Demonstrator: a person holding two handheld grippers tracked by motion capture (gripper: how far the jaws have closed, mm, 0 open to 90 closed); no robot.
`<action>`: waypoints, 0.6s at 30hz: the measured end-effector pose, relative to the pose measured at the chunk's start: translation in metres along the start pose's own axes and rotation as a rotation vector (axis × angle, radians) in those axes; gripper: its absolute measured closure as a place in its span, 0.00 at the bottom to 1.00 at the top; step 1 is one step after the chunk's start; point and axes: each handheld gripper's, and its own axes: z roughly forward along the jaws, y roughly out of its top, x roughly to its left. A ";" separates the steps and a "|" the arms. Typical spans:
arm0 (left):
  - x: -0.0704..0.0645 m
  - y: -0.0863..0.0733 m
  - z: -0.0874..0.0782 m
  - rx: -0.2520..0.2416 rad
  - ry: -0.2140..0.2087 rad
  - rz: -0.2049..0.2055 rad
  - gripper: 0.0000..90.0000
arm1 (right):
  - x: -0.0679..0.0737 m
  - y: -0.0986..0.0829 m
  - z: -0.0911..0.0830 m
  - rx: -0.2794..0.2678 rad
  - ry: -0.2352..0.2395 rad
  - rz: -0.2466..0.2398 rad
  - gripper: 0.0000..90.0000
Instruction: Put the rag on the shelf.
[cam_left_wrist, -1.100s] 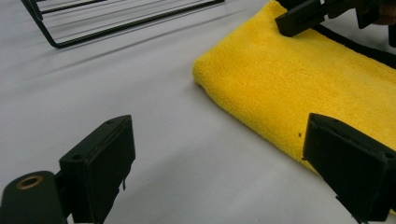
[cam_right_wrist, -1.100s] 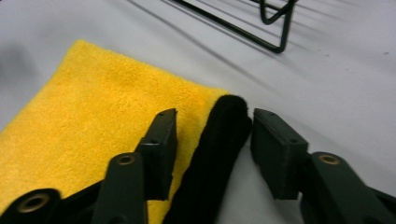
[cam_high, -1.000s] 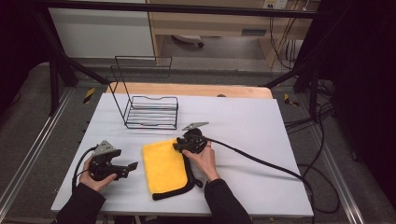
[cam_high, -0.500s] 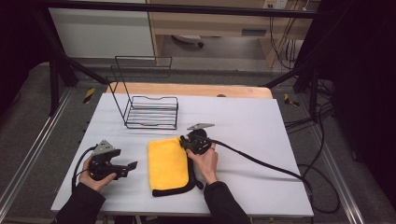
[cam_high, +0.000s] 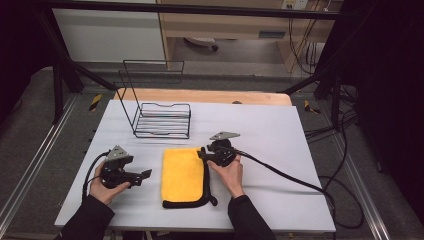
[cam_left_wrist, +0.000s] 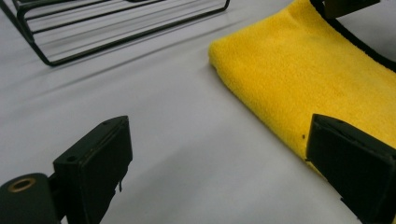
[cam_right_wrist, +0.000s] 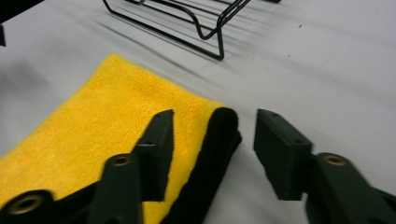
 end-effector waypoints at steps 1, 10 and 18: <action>0.000 0.003 0.002 0.000 -0.003 0.002 0.08 | -0.002 0.000 -0.003 -0.004 0.002 -0.014 0.48; -0.005 0.035 0.027 0.003 0.002 -0.014 0.13 | -0.018 -0.003 -0.030 -0.017 0.019 -0.021 0.20; -0.006 0.050 0.058 0.022 0.015 -0.048 0.28 | -0.024 -0.012 -0.042 -0.010 0.026 -0.027 0.11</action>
